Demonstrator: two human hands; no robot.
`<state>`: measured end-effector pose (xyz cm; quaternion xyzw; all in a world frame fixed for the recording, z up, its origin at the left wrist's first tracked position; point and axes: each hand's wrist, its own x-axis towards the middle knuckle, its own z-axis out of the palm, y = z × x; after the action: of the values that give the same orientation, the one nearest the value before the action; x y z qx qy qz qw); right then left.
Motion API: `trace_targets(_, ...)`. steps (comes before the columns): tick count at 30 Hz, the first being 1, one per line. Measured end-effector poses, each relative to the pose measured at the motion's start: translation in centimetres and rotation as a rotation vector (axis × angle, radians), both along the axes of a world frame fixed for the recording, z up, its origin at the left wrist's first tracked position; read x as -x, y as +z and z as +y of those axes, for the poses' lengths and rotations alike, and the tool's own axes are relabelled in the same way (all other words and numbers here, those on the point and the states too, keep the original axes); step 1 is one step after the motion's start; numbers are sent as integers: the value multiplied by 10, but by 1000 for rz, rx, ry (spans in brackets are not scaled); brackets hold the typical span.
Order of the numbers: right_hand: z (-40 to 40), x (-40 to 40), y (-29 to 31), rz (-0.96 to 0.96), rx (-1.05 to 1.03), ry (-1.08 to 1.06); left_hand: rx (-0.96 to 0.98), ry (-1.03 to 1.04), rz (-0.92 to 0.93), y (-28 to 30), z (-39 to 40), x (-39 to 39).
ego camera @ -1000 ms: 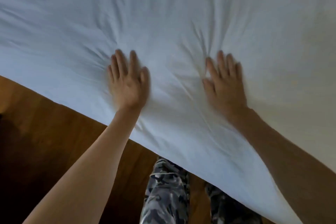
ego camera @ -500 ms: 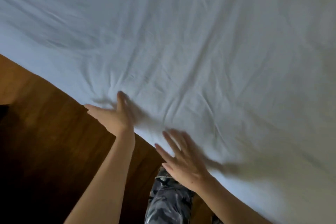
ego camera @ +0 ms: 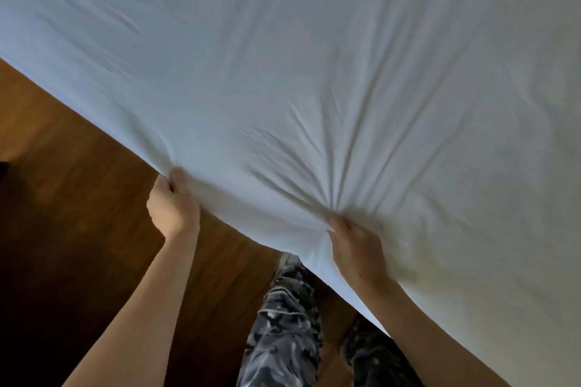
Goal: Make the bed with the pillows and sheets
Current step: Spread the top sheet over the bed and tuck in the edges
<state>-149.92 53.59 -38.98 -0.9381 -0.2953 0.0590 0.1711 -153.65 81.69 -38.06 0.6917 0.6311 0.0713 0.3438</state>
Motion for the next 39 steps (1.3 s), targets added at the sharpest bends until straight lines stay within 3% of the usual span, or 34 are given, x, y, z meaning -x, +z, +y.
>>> trace_targets(6, -10, 21, 10, 15, 115, 83, -88, 160, 277, 16, -13, 18)
trace_targets(9, -25, 13, 26, 4, 102, 38, -306, 2, 138, 27, -43, -15)
trace_targets(12, -53, -21, 37, -66, 69, -47, -465, -333, 5, 22, -85, -60)
trace_targets(18, -164, -108, 12, 9, 221, -377, -468, -1182, -42, -18, -202, -140)
trace_targets(20, -239, -85, -7, 35, 265, -510, -503, -1386, -7, -31, -257, -134)
trace_targets(24, -371, 45, -8, 146, 326, -668, -484, -1764, -53, -33, -380, -73)
trace_targets(27, -425, 113, 4, 263, 337, -809, -382, -2146, -113, -25, -455, -18)
trace_targets(30, -443, 123, 16, 302, 312, -853, -330, -2463, -154, -21, -502, 14)
trace_targets(32, -446, 110, 23, 218, 260, -831, -257, -2483, -275, -16, -523, 15)
trace_targets(35, -456, 62, 34, -14, 217, -806, -87, -2194, -443, -1, -554, -20)
trace_targets(39, -476, -30, 44, -149, 303, -852, -249, -1822, -403, 6, -598, -109)
